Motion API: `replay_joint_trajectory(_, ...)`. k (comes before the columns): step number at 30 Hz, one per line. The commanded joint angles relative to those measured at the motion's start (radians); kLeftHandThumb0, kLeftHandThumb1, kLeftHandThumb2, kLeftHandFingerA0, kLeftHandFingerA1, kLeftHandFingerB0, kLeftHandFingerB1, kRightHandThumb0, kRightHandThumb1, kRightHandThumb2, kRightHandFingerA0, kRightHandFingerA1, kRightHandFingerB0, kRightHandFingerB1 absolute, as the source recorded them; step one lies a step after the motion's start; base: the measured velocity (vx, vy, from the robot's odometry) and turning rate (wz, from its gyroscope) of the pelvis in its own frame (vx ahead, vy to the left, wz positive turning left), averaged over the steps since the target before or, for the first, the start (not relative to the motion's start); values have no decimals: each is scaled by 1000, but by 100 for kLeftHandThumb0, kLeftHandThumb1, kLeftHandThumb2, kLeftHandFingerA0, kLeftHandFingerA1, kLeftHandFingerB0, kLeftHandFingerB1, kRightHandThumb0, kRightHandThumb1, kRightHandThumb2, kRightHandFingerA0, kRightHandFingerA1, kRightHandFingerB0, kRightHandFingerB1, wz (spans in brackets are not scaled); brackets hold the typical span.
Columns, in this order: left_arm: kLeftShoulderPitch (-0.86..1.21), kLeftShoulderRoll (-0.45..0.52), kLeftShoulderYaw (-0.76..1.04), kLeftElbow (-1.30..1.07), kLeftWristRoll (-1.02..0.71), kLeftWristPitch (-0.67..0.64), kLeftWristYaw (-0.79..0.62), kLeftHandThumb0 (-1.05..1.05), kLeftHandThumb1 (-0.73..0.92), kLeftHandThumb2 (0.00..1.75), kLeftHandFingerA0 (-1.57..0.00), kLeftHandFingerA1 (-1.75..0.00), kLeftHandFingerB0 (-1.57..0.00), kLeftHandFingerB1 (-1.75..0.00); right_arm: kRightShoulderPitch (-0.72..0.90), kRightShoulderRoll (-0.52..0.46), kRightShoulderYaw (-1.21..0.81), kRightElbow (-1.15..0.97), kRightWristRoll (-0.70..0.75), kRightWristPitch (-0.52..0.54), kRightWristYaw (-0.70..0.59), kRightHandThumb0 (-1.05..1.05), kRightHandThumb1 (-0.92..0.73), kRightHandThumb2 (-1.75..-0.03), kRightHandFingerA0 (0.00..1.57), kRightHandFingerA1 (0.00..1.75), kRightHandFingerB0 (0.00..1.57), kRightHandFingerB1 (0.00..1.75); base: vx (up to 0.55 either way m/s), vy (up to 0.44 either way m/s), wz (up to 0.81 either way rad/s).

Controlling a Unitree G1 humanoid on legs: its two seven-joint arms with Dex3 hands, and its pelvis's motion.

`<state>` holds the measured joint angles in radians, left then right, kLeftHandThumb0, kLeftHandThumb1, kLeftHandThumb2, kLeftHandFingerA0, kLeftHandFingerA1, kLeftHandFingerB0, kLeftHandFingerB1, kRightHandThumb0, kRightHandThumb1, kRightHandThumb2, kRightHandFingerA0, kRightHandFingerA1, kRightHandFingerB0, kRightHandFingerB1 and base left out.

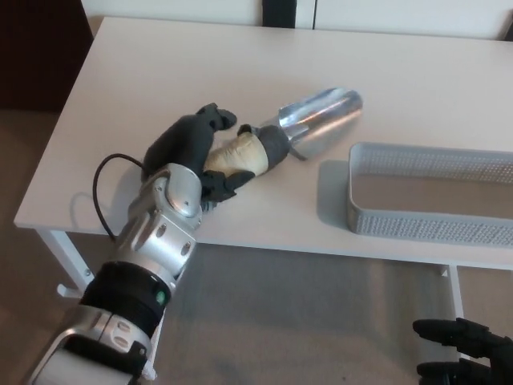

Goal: The robot walks towards a desk on which a shovel is kept on the left hand side and a container is kept on the right hand side. The robot picks up the shovel using its left hand and places it in the container.

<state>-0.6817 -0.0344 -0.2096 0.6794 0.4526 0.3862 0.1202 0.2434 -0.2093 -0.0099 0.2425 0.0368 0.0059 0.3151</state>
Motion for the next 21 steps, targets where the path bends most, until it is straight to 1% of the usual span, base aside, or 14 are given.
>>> replay_joint_trajectory(1, -62, 18, 57, 9, -43, 44, 20, -35, 81, 64, -84, -108, -60, -51, 6, -11, -3, -9, -5, 5, -5, -24, -54, -56, 54, 44, 50, 42, 0, 0, 0)
replay_joint_trajectory(2, -68, 22, 67, 15, -48, 37, 20, -33, 79, 63, -87, -98, -61, -54, 6, -11, -2, -8, -6, 3, -7, -23, -54, -56, 54, 44, 50, 42, 0, 0, 0)
replay_joint_trajectory(3, -72, 26, 77, 22, -53, 25, 20, -33, 79, 63, -87, -98, -61, -54, 6, -11, -2, -8, -9, 0, -9, -23, -54, -56, 54, 44, 50, 42, 0, 0, 0)
replay_joint_trajectory(4, -64, 24, 108, 7, -83, -1, 18, -31, 76, 63, -87, -108, -62, -67, 5, -12, -1, -8, -8, 2, -7, -24, -54, -56, 53, 44, 49, 42, 0, 0, 0)
replay_joint_trajectory(5, -61, 20, 132, -7, -99, -8, 25, -32, 78, 63, -89, -110, -65, -71, 4, -13, 0, -3, -12, -6, -8, -24, -54, -56, 54, 44, 50, 42, 0, 0, 0)
replay_joint_trajectory(6, -65, 20, 138, -11, -97, -8, 32, -34, 83, 64, -91, -104, -58, -69, 4, -13, 0, -2, -10, -2, -7, -24, -54, -56, 54, 44, 50, 42, 0, 0, 0)
replay_joint_trajectory(7, -69, 17, 145, -13, -96, -11, 40, -36, 84, 65, -95, -99, -47, -49, 4, -13, 0, -5, -11, 1, -8, -24, -54, -56, 54, 43, 50, 42, 0, 0, 0)
replay_joint_trajectory(10, -67, 14, 143, -28, -87, -33, 55, -36, 82, 65, -98, -98, -52, -49, 5, -13, 0, -3, -12, -3, -8, -24, -54, -56, 54, 44, 50, 42, 0, 0, 0)
replay_joint_trajectory(13, -81, 7, 125, -41, -71, 14, 59, -34, 81, 64, -88, -88, -54, -47, -3, -15, 4, 4, -23, -8, -15, -26, -53, -55, 55, 44, 51, 42, 0, 0, 0)
replay_joint_trajectory(14, -78, 8, 112, -44, -62, 14, 61, -33, 79, 64, -86, -81, -49, -45, -4, -16, 4, 7, -24, -11, -14, -26, -54, -56, 55, 43, 51, 42, 0, 0, 0)
replay_joint_trajectory(16, -61, 15, 88, -61, -46, 0, 66, -31, 78, 63, -89, -86, -48, -46, -3, -15, 6, 12, -25, -17, -12, -26, -53, -55, 55, 44, 51, 42, 0, 0, 0)
replay_joint_trajectory(19, -61, 8, 91, -81, -65, 20, 64, -33, 84, 65, -88, -90, -62, -51, -4, -17, 5, 4, -26, -15, -12, -26, -53, -56, 56, 43, 53, 42, 0, 0, 0)
replay_joint_trajectory(20, -66, -1, 104, -84, -78, 28, 68, -33, 69, 105, -80, -84, -48, -62, -5, -19, 6, 4, -30, -18, -13, -25, -53, -55, 56, 44, 52, 42, 0, 0, 0)
replay_joint_trajectory(21, -71, -11, 120, -87, -94, 38, 76, -33, 69, 105, -80, -84, -48, -62, -7, -19, 6, 5, -31, -19, -14, -25, -53, -55, 56, 44, 52, 42, 0, 0, 0)
